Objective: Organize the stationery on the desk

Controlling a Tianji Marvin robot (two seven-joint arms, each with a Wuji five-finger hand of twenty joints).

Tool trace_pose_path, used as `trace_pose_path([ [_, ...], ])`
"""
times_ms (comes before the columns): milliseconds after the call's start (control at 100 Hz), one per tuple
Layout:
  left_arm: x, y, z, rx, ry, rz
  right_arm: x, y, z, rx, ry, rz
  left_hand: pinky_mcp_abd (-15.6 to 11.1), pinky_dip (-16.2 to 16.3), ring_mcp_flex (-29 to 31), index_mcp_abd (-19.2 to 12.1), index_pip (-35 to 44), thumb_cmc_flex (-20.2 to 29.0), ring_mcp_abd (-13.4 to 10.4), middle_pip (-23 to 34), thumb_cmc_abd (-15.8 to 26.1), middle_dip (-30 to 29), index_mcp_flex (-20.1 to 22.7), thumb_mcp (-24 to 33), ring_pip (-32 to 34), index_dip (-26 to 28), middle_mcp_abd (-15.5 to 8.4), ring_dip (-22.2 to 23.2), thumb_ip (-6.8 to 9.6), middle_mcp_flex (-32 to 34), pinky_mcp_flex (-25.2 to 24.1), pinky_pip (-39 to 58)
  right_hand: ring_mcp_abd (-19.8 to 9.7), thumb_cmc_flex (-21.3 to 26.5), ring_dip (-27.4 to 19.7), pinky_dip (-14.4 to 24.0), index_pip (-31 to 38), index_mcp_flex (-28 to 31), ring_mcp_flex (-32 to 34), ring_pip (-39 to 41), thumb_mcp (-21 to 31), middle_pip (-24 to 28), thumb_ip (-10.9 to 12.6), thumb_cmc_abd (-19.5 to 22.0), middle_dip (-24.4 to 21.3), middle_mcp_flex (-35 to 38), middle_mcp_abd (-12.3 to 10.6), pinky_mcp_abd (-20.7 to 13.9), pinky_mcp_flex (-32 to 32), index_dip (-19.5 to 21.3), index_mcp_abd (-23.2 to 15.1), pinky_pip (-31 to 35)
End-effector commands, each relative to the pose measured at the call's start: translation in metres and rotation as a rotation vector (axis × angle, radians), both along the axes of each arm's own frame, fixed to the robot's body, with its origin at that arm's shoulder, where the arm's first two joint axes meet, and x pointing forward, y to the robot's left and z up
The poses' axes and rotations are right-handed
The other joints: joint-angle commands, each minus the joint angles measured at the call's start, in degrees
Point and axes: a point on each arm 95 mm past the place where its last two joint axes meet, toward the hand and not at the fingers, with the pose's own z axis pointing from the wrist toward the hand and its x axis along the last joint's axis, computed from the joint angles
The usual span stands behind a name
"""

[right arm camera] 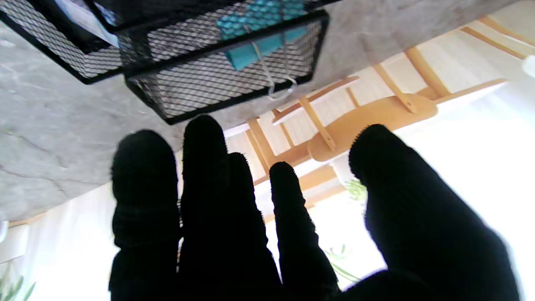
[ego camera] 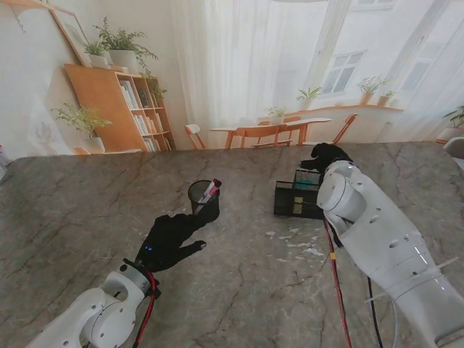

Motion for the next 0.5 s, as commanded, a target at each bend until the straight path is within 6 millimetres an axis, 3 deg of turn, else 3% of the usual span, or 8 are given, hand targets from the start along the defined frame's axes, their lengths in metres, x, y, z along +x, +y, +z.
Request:
trace_pose_path([
  [0,-0.002,-0.001,-0.002,-0.005,0.005,-0.001,-0.003,0.002,0.006,0.011,-0.012,0.02,-1.19,0.13,0.69,0.34,0.53,1.08,-0.42,0.14,3.34,1.51,0.63,-0.67,0.55,0.65,0.28,0.46,-4.04,0.49,-0.69,-0.3,2.18,-1.27,-0.31,1.86,-0.49,-1.53,-2.17,-1.58,-1.85,-2.56,1.61,1.29,-0.95,-1.62,0.52,3.18,-1.25,-1.02,-1.62,2.55],
  [170,-0.003,-0.001,-0.003,-0.008,0.0,-0.001,-0.019,-0.002,0.012,0.028,-0.027,0.088,-1.16,0.14,0.59,0.33,0.52,1.02,-0.44,0.13,3.41,1.5,0.62,-0.65,0.52,0.65,0.22,0.46,-4.04,0.49,-0.76,-0.33,5.62,-3.12,-2.48,4.65,-1.71,-3.15,-7.47,-11.14,-4.43,-9.65,1.79,2.75,-3.21,-2.59,0.9,7.61,-9.27,-2.09,-4.18,-1.03],
  [290,-0.003,-0.001,-0.003,-0.01,-0.002,-0.002,-0.035,-0.009,0.015,0.03,-0.033,0.144,-1.16,0.14,0.61,0.34,0.53,0.96,-0.44,0.13,3.45,1.5,0.64,-0.68,0.52,0.66,0.29,0.45,-4.04,0.48,-0.75,-0.34,7.9,-4.46,-4.66,6.19,-2.82,-4.8,-15.9,-22.1,-5.42,-15.69,1.79,3.76,-4.99,-5.07,0.29,11.24,-25.46,-3.15,-5.03,-9.58],
  [380,-0.003,-0.001,-0.003,-0.012,-0.001,-0.004,-0.049,-0.018,0.015,0.007,-0.029,0.187,-1.15,0.15,0.59,0.3,0.54,0.94,-0.36,0.11,3.47,1.49,0.66,-0.67,0.5,0.66,0.28,0.45,-4.03,0.45,-0.77,-0.35,6.77,-5.15,-5.96,5.55,-3.52,-6.25,-22.53,-28.93,-5.79,-19.32,1.74,4.34,-5.93,-7.94,-0.85,9.91,-36.19,-3.55,-5.44,-15.05],
  [490,-0.003,-0.002,-0.003,-0.014,0.0,-0.006,-0.065,-0.031,0.014,-0.055,-0.019,0.245,-1.22,0.16,0.63,0.29,0.55,0.93,-0.38,0.14,3.48,1.5,0.66,-0.67,0.52,0.67,0.29,0.45,-4.03,0.49,-0.75,-0.36,4.6,-5.88,-7.17,3.24,-4.77,-9.29,-29.19,-34.52,-6.07,-22.65,1.72,5.29,-6.61,-12.48,-3.13,7.12,-44.88,-3.85,-6.02,-20.4],
])
